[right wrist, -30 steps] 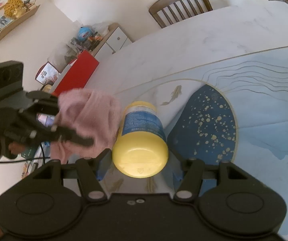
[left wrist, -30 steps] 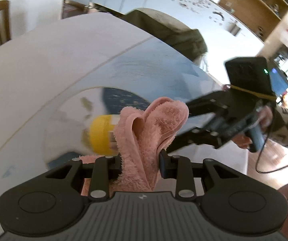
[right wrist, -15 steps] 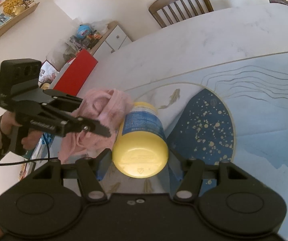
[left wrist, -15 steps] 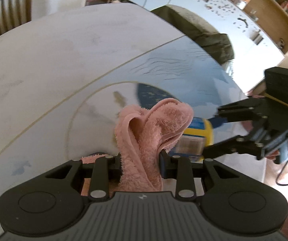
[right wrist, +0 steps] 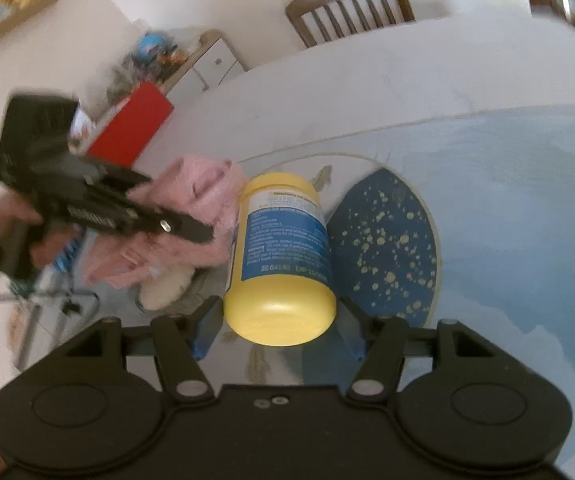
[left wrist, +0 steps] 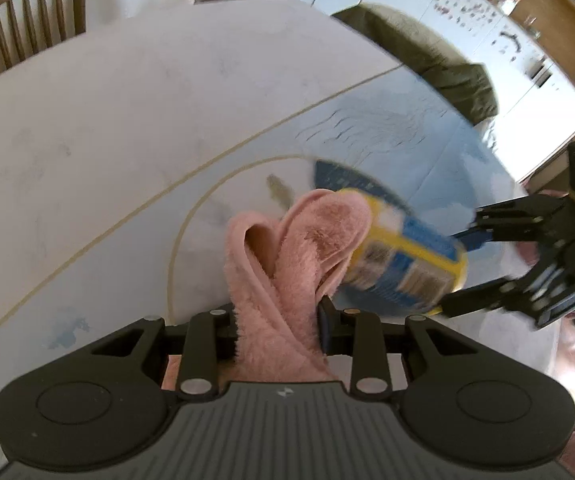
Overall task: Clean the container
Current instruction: 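Wipe the bottle with the towel while the right tool tilts the bottle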
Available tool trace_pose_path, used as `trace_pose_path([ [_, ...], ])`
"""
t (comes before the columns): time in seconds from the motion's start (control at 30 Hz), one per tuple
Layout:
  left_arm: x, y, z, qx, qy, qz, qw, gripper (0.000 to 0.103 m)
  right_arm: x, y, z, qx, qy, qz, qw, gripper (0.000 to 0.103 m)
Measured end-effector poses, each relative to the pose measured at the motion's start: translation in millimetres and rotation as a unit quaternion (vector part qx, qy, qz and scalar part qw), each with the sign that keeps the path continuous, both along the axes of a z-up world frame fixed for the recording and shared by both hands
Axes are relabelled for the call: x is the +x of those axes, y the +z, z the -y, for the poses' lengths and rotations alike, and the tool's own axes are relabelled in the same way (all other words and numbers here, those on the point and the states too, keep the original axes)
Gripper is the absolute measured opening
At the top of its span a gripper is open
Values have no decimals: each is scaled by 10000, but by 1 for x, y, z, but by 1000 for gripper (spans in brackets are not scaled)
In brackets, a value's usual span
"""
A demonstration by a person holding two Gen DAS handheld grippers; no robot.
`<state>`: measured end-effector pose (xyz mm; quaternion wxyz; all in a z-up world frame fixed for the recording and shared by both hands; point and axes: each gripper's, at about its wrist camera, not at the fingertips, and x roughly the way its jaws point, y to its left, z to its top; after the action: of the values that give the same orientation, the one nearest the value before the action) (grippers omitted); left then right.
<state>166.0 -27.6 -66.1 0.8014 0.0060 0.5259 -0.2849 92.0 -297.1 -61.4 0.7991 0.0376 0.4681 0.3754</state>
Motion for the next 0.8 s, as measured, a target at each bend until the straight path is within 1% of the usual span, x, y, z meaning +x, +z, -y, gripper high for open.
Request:
trace_pose_path([
  [0.1, -10, 20, 6, -185, -287, 187, 9992, 30, -10, 6, -12, -486, 334, 511, 9970, 61],
  [0.2, -23, 32, 22, -271, -797, 265, 9961, 30, -20, 11, -24, -859, 697, 965, 9892, 61],
  [0.33, -42, 34, 58, -191, -1551, 251, 9874, 30, -31, 16, -36, -1100, 1108, 1323, 9788, 61],
  [0.4, -50, 29, 75, -49, -1832, 255, 9827, 30, -36, 16, -39, -1188, 1279, 1402, 9746, 61],
  [0.43, -52, 25, 80, 26, -1891, 268, 9816, 30, -40, 14, -42, -1337, 1392, 1484, 9699, 61],
  [0.47, -51, 22, 82, 30, -1916, 210, 9812, 30, -43, 12, -43, -1453, 1474, 1574, 9656, 61],
  [0.5, -50, 20, 83, -27, -1914, 128, 9814, 30, -45, 11, -42, -1504, 1517, 1599, 9637, 61],
  [0.6, -44, 18, 81, -60, -1825, 28, 9832, 30, -45, 9, -38, -1435, 1514, 1571, 9653, 61],
  [0.67, -38, 19, 75, -34, -1662, 17, 9861, 30, -46, 10, -36, -1409, 1528, 1584, 9653, 61],
  [0.8, -21, 20, 57, -112, -1251, -100, 9920, 30, -48, 11, -38, -1466, 1609, 1726, 9606, 61],
])
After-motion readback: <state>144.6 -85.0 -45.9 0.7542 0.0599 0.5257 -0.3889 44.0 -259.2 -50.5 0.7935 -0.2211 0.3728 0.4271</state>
